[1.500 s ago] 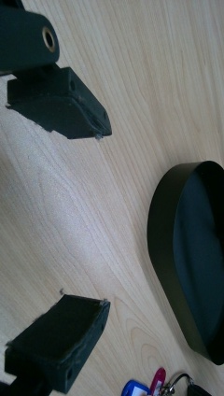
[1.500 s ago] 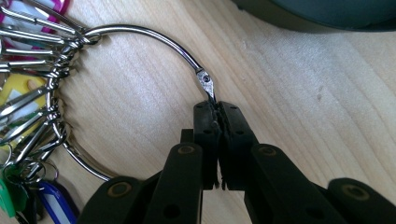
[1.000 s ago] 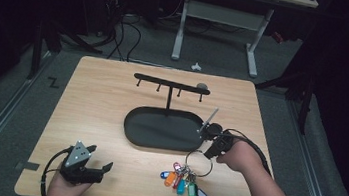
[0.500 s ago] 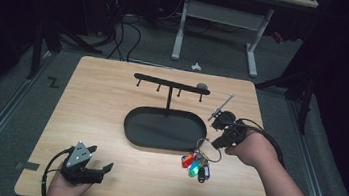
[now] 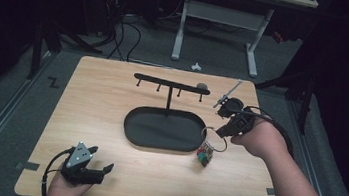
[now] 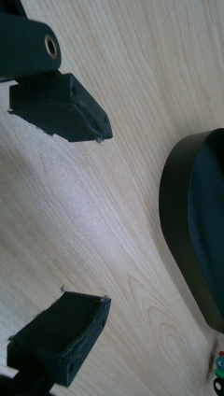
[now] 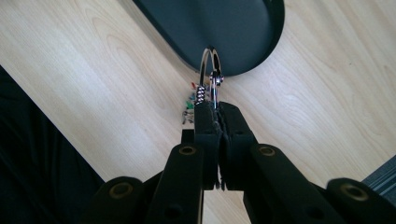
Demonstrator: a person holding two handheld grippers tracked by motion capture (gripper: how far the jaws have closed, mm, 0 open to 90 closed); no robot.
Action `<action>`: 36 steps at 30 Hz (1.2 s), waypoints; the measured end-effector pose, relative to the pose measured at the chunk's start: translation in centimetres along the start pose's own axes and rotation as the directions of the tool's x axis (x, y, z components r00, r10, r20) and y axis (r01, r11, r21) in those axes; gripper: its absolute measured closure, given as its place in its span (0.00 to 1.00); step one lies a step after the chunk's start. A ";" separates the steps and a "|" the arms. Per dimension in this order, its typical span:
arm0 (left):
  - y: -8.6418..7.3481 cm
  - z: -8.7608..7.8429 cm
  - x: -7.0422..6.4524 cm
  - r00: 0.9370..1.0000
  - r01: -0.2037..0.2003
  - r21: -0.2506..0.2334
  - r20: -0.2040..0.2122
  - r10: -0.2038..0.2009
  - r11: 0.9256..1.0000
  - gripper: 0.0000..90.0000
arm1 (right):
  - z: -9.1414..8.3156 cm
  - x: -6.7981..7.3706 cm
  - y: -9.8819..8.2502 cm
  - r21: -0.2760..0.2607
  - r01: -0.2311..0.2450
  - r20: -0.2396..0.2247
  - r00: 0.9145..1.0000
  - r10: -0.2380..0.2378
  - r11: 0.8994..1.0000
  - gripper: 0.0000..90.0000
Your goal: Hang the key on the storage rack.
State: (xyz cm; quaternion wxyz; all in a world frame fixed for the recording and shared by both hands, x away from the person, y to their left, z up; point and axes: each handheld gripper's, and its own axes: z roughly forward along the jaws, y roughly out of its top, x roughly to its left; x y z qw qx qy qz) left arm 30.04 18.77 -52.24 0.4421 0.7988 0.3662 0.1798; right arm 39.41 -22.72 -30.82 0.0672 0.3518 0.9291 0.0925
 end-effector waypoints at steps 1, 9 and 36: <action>0.0 0.0 0.0 1.000 -0.001 0.005 0.003 0.001 1.000 0.18 | -0.5 0.0 0.1 -0.006 0.001 0.008 1.000 -0.001 1.000 0.97; 0.0 0.0 0.0 1.000 0.001 -0.002 0.000 -0.001 1.000 0.18 | -2.0 -0.2 0.7 -0.017 -0.008 0.024 1.000 0.008 1.000 0.97; 0.1 0.2 0.6 1.000 0.019 -0.008 -0.007 -0.019 1.000 0.19 | -2.4 -2.1 4.4 -0.054 -0.009 0.019 1.000 0.010 0.998 0.97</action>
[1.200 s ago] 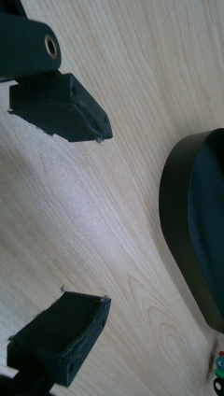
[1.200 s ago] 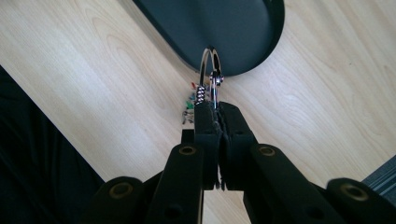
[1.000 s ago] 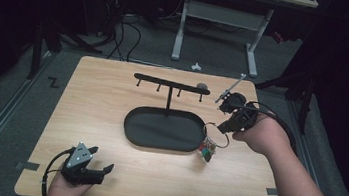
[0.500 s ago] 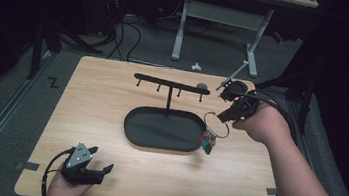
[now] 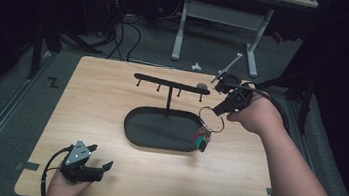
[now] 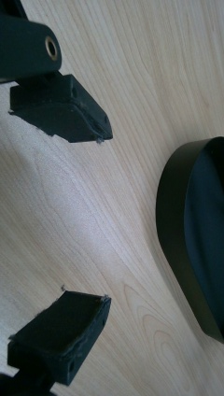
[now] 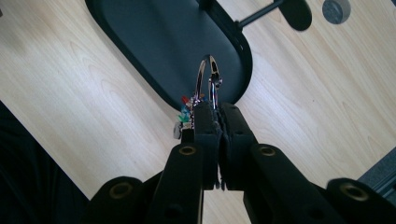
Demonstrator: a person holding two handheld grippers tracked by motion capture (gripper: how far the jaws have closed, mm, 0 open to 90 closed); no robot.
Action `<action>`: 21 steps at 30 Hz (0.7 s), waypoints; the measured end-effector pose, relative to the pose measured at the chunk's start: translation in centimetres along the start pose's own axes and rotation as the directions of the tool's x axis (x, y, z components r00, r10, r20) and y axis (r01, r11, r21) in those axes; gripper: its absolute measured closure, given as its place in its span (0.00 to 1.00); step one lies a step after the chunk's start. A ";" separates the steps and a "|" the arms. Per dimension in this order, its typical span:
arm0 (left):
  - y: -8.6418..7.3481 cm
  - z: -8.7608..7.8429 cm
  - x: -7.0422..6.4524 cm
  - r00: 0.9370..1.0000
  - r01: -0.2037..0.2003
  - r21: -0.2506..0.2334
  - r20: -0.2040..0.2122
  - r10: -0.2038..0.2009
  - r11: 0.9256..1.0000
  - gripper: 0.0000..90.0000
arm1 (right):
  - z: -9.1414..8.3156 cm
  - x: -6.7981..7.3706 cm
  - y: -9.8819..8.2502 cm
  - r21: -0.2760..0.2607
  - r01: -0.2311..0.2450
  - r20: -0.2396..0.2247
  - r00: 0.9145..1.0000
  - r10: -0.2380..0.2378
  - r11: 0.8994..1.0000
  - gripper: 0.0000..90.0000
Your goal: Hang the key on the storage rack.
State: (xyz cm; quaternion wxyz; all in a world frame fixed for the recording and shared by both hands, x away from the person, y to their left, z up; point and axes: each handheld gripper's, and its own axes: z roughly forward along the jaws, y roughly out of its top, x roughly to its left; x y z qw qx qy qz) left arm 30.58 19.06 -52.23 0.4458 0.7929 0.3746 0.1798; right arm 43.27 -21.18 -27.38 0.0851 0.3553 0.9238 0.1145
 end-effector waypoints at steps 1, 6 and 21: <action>0.0 0.0 0.0 1.000 -0.002 0.002 0.000 0.002 1.000 0.19 | 0.1 -0.1 0.4 -0.003 0.004 0.001 1.000 -0.004 1.000 0.97; -0.1 -0.1 0.0 1.000 -0.001 0.002 -0.003 0.001 1.000 0.19 | 0.3 -0.3 1.3 -0.002 0.005 -0.003 1.000 -0.005 1.000 0.97; -1.2 -1.9 0.4 1.000 0.020 -0.011 -0.021 -0.020 1.000 0.19 | 1.7 -1.6 3.4 -0.023 -0.023 -0.009 1.000 0.023 0.999 0.97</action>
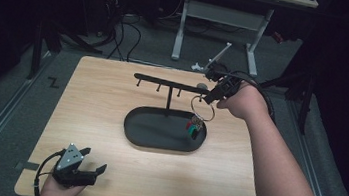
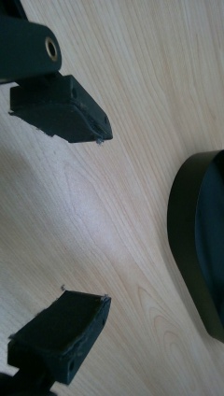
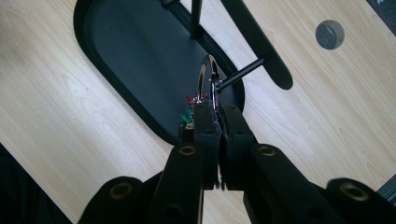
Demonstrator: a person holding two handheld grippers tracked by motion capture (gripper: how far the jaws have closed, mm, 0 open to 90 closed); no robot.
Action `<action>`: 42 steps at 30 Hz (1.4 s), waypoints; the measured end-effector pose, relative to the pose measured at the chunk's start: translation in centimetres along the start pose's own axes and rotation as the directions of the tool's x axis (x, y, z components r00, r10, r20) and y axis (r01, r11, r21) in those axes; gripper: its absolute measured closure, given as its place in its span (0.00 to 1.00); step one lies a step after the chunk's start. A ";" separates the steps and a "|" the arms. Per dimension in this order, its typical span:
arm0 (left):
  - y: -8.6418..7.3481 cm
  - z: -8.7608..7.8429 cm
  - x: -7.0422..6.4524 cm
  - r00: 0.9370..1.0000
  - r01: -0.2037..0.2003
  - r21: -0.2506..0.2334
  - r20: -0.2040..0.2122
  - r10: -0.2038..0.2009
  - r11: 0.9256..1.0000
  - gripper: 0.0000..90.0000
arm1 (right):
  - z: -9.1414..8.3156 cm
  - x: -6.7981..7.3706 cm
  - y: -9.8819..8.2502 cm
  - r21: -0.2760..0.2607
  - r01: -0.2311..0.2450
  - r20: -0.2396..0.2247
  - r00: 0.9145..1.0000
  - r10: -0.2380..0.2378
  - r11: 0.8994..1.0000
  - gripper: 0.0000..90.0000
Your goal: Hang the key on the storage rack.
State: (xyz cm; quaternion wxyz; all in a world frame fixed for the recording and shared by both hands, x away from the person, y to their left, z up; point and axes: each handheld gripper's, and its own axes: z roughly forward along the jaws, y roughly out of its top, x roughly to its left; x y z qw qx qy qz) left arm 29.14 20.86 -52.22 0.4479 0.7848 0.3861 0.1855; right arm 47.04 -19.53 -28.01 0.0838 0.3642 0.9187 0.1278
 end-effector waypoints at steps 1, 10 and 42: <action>0.0 0.0 0.0 1.000 0.000 0.000 0.000 0.000 1.000 0.19 | 0.1 0.0 0.0 0.004 -0.021 -0.001 1.000 0.021 1.000 0.97; -0.1 0.1 -0.2 1.000 -0.012 0.020 0.001 0.012 1.000 0.19 | 0.7 -0.7 0.0 -0.002 -0.020 0.004 1.000 0.020 1.000 0.97; 0.0 0.3 -0.5 1.000 -0.022 0.023 0.013 0.021 1.000 0.20 | 2.7 -1.9 1.1 -0.008 -0.045 0.001 0.999 0.045 0.999 0.97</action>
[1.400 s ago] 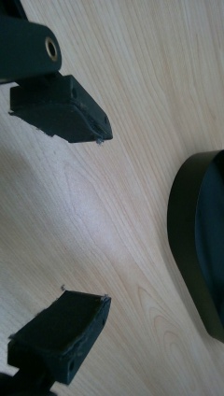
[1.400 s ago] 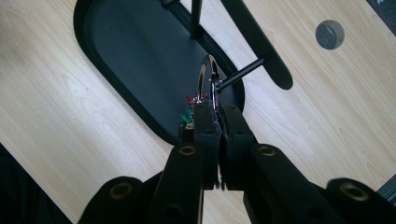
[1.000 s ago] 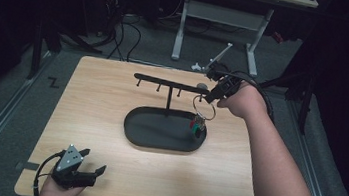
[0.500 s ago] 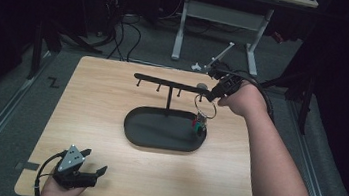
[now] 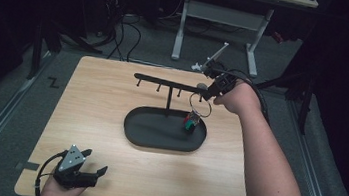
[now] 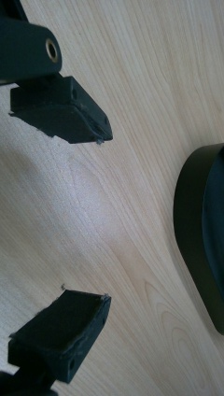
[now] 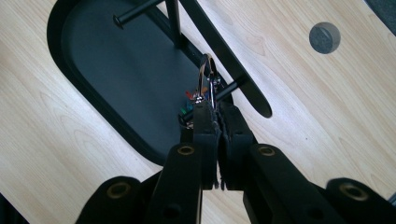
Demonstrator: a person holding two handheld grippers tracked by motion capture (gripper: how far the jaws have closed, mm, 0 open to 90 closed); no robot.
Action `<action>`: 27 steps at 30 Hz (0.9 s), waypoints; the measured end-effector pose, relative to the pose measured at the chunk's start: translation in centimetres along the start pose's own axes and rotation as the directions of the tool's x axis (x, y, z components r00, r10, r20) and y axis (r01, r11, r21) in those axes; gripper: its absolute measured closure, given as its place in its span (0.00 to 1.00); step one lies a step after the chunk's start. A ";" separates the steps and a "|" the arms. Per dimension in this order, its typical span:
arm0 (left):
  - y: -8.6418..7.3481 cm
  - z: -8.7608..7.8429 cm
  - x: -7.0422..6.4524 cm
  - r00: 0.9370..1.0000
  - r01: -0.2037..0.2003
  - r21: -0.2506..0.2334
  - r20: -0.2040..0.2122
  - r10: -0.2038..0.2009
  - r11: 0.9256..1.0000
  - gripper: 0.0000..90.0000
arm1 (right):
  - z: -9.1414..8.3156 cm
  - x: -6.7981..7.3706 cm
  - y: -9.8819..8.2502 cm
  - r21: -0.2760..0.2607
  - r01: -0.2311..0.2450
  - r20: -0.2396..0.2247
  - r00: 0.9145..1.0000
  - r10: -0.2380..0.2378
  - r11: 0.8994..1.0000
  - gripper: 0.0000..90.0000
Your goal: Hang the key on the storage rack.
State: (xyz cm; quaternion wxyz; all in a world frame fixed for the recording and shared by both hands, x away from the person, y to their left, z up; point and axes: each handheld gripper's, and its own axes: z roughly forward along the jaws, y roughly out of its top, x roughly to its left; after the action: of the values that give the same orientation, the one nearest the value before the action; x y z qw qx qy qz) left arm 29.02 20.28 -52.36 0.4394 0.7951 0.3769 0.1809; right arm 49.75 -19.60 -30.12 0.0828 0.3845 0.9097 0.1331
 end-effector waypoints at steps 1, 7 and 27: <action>0.0 0.0 0.0 1.000 -0.002 -0.001 -0.001 0.002 1.000 0.20 | 0.1 0.1 0.1 0.001 0.000 -0.001 1.000 0.000 1.000 0.97; 0.0 0.0 0.0 1.000 -0.005 0.002 0.000 0.005 1.000 0.20 | -0.2 0.1 0.1 -0.014 0.003 0.003 1.000 -0.003 1.000 0.97; 0.1 0.3 -0.3 1.000 -0.025 0.002 0.019 0.025 1.000 0.20 | -1.0 0.2 -1.3 -0.076 -0.044 0.036 0.998 0.047 0.996 0.51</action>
State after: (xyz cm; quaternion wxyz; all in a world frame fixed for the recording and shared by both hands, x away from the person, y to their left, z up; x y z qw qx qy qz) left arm 29.01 19.84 -52.39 0.4398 0.8018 0.3631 0.1785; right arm 48.42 -20.53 -29.56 0.1115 0.4044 0.8932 0.1617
